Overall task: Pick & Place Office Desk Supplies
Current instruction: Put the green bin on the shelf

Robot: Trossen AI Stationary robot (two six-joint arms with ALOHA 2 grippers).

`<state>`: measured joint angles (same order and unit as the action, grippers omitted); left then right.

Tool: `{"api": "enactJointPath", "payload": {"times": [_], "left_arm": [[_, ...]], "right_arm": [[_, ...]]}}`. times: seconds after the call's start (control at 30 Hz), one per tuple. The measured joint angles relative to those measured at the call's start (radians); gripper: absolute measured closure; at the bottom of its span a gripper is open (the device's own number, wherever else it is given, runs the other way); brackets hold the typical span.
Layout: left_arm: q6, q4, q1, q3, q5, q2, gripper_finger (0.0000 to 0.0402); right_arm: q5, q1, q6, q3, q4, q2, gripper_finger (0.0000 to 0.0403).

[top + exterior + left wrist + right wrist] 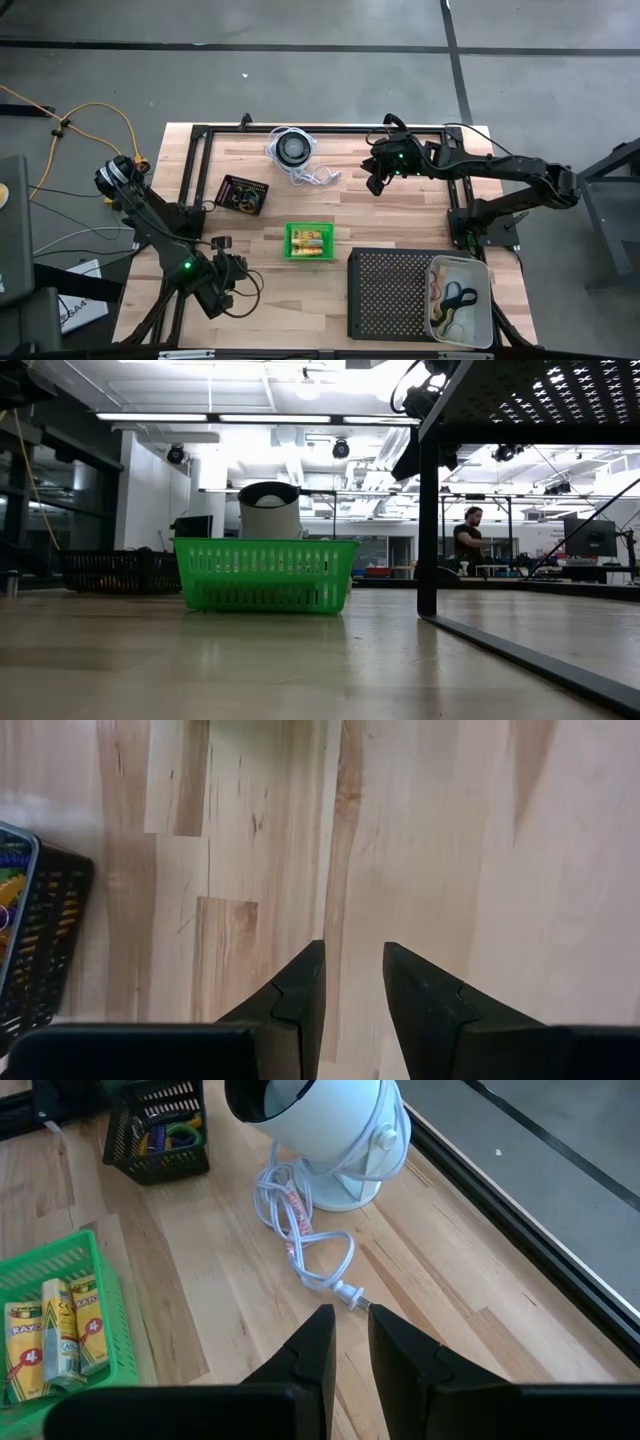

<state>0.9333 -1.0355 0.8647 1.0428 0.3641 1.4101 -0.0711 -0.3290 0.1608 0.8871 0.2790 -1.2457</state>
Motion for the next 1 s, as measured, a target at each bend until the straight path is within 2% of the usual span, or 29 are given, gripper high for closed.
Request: {"api": "enactJointPath", "payload": {"times": [0.6,0.77,0.9,1.0], "left_arm": [[0.003,0.000,-0.058,0.000,-0.002,0.000,0.0305],[0.003,0.000,-0.079,0.000,-0.002,0.000,0.0305],[0.003,0.000,-0.095,0.000,-0.002,0.000,0.0305],[0.002,0.000,-0.107,0.000,-0.002,0.000,0.0305]], "right_arm": [[-0.006,0.000,0.001,0.000,-0.009,0.000,0.0352],[0.031,0.004,0.030,0.000,-0.062,-0.001,0.0352],[0.103,0.052,0.022,0.000,-0.122,-0.006,0.0352],[0.097,0.123,-0.006,0.000,-0.163,-0.009,0.0352]]}}
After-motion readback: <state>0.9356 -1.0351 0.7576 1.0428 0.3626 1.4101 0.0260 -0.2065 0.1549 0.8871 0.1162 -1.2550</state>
